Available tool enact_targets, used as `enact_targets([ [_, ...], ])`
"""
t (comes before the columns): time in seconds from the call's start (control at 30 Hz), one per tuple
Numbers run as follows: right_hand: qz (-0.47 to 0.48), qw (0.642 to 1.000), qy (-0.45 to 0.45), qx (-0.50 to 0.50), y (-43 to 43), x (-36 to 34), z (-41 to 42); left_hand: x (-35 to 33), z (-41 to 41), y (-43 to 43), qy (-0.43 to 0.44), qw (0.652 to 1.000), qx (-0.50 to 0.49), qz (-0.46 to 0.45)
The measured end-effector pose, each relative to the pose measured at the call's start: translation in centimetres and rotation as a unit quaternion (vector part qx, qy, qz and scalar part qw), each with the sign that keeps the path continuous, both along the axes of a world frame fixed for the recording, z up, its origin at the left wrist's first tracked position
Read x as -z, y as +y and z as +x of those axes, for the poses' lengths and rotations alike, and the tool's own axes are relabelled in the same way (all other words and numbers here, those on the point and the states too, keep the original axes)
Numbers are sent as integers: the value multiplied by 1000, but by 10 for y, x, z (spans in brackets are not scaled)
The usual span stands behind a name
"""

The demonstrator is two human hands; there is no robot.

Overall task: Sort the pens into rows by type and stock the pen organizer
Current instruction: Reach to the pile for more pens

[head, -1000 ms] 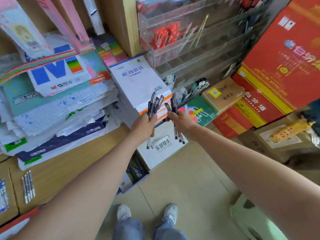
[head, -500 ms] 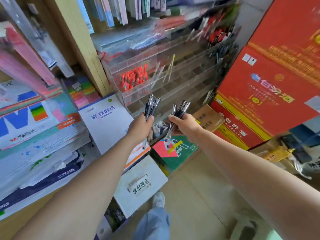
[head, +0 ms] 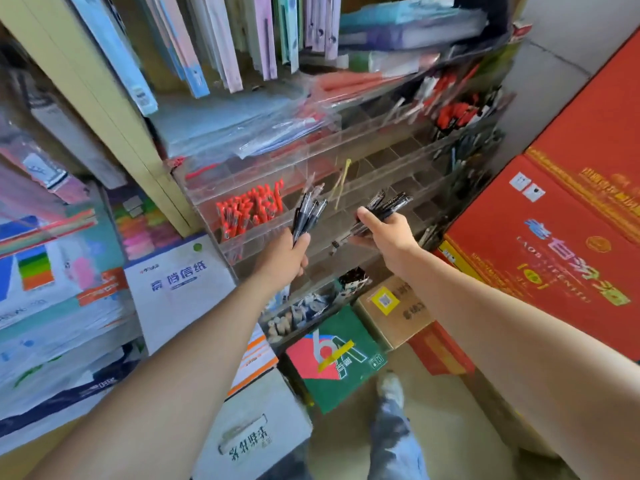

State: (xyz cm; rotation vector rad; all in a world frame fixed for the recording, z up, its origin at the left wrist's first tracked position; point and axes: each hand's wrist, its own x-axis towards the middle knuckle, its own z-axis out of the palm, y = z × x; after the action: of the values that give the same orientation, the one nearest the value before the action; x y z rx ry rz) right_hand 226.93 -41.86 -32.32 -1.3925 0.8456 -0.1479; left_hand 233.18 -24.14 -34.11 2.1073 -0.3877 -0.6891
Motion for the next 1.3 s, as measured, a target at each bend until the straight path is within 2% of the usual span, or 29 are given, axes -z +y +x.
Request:
enact_targets([
  [0.27, -21, 998, 10, -66, -93, 2, 65, 12, 22, -79, 37, 993, -105, -31],
  [0.57, -8, 998, -35, -61, -150, 7, 125, 13, 28, -122, 19, 981, -191, -23],
  [0.73, -15, 996, -12, -84, -155, 22, 138, 14, 32, -126, 11, 979, -202, 10],
  [0.97, -15, 994, 0, -105, -152, 36, 149, 10, 33, -129, 5, 978, -210, 11],
  [1.1, -34, 988, 37, -146, -150, 43, 155, 8, 34, -130, 12, 977, -215, 12],
  [1.3, -48, 986, 53, -148, -156, 44, 164, 9, 39, -130, 22, 978, -209, 9],
])
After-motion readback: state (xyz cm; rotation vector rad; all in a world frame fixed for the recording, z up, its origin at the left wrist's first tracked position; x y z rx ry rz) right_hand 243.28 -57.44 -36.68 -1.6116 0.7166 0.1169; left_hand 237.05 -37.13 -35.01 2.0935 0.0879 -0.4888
